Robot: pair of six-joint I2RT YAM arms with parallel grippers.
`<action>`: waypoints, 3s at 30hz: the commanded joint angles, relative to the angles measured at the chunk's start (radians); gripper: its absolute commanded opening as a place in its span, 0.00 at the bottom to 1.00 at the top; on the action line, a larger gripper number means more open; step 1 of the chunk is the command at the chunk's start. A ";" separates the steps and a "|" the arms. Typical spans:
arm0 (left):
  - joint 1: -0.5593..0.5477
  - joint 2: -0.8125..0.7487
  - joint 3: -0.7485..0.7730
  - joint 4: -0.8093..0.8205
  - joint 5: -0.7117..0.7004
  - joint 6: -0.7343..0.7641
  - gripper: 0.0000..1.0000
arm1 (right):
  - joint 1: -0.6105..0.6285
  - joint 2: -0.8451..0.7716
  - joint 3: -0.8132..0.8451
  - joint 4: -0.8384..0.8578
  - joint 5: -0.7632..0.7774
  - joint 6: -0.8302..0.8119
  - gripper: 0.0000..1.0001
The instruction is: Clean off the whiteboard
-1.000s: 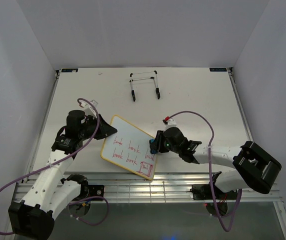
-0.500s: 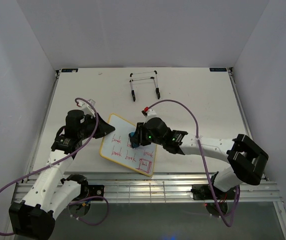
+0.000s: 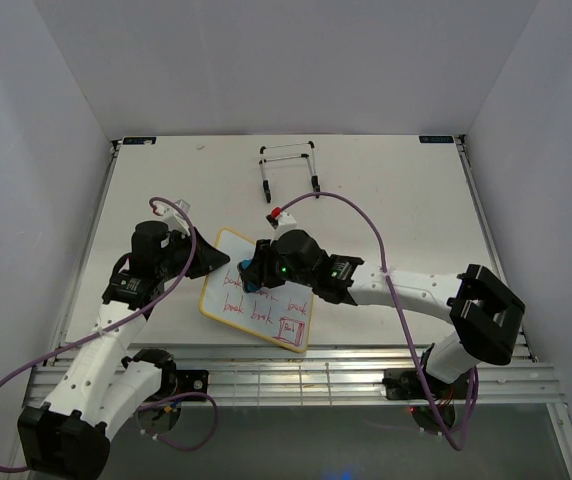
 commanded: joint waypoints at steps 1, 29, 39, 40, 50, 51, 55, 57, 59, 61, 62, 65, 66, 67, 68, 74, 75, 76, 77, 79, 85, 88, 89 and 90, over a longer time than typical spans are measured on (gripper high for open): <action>-0.041 0.001 -0.025 -0.040 -0.021 0.112 0.00 | 0.048 0.051 -0.061 -0.052 -0.027 0.042 0.13; -0.043 -0.025 -0.023 -0.052 -0.056 0.104 0.00 | -0.036 0.045 -0.569 -0.048 0.103 0.139 0.08; -0.043 -0.045 -0.013 -0.078 -0.144 0.088 0.00 | -0.064 0.076 -0.590 -0.013 0.077 0.119 0.08; -0.043 -0.048 -0.013 -0.080 -0.150 0.086 0.00 | -0.064 0.074 -0.593 -0.014 0.075 0.116 0.08; -0.041 -0.062 -0.007 -0.100 -0.207 0.072 0.00 | -0.072 0.025 -0.667 -0.005 0.068 0.113 0.08; -0.043 -0.062 -0.007 -0.100 -0.208 0.072 0.00 | -0.072 0.017 -0.679 -0.005 0.066 0.114 0.08; -0.043 -0.065 -0.005 -0.102 -0.210 0.071 0.00 | -0.072 -0.035 -0.716 -0.005 0.071 0.122 0.08; -0.043 -0.063 -0.005 -0.100 -0.199 0.071 0.00 | -0.072 -0.050 -0.722 -0.008 0.069 0.122 0.08; -0.043 -0.059 -0.008 -0.097 -0.194 0.071 0.00 | -0.069 -0.075 -0.714 0.006 0.040 0.116 0.08; -0.041 -0.057 -0.008 -0.094 -0.187 0.071 0.00 | -0.060 -0.096 -0.682 0.012 0.026 0.110 0.08; -0.043 -0.054 -0.010 -0.092 -0.184 0.071 0.00 | -0.052 -0.102 -0.664 0.007 0.029 0.105 0.08; -0.043 -0.048 -0.013 -0.088 -0.170 0.074 0.00 | -0.041 -0.118 -0.576 -0.011 0.034 0.089 0.08; -0.043 -0.048 -0.013 -0.086 -0.162 0.074 0.00 | -0.040 -0.118 -0.555 -0.008 0.030 0.084 0.08; -0.043 -0.046 -0.016 -0.083 -0.158 0.075 0.00 | -0.037 -0.119 -0.534 -0.003 0.019 0.079 0.08; -0.043 -0.043 -0.016 -0.082 -0.156 0.075 0.00 | -0.034 -0.119 -0.492 0.010 0.011 0.072 0.08; -0.043 -0.040 -0.016 -0.082 -0.155 0.077 0.00 | 0.017 -0.098 -0.327 0.020 -0.030 0.058 0.08; -0.043 -0.042 -0.016 -0.083 -0.156 0.077 0.00 | 0.025 -0.096 -0.313 0.024 -0.030 0.062 0.08; -0.043 -0.043 -0.016 -0.082 -0.156 0.077 0.00 | 0.035 -0.096 -0.302 0.030 -0.027 0.065 0.08; -0.043 -0.043 -0.014 -0.083 -0.158 0.075 0.00 | 0.051 -0.098 -0.293 0.039 -0.027 0.070 0.08; -0.043 -0.043 -0.016 -0.082 -0.156 0.075 0.00 | 0.062 -0.101 -0.273 0.070 -0.026 0.081 0.08; -0.043 -0.040 -0.019 -0.079 -0.150 0.075 0.00 | 0.086 -0.060 -0.182 0.092 -0.020 0.064 0.08; -0.043 -0.040 -0.017 -0.080 -0.148 0.075 0.00 | 0.092 -0.034 -0.142 0.116 -0.015 0.052 0.08; -0.043 -0.042 -0.019 -0.080 -0.150 0.075 0.00 | 0.094 -0.027 -0.132 0.125 -0.014 0.044 0.08; -0.043 -0.043 -0.019 -0.078 -0.148 0.075 0.00 | 0.095 -0.020 -0.121 0.127 -0.009 0.041 0.08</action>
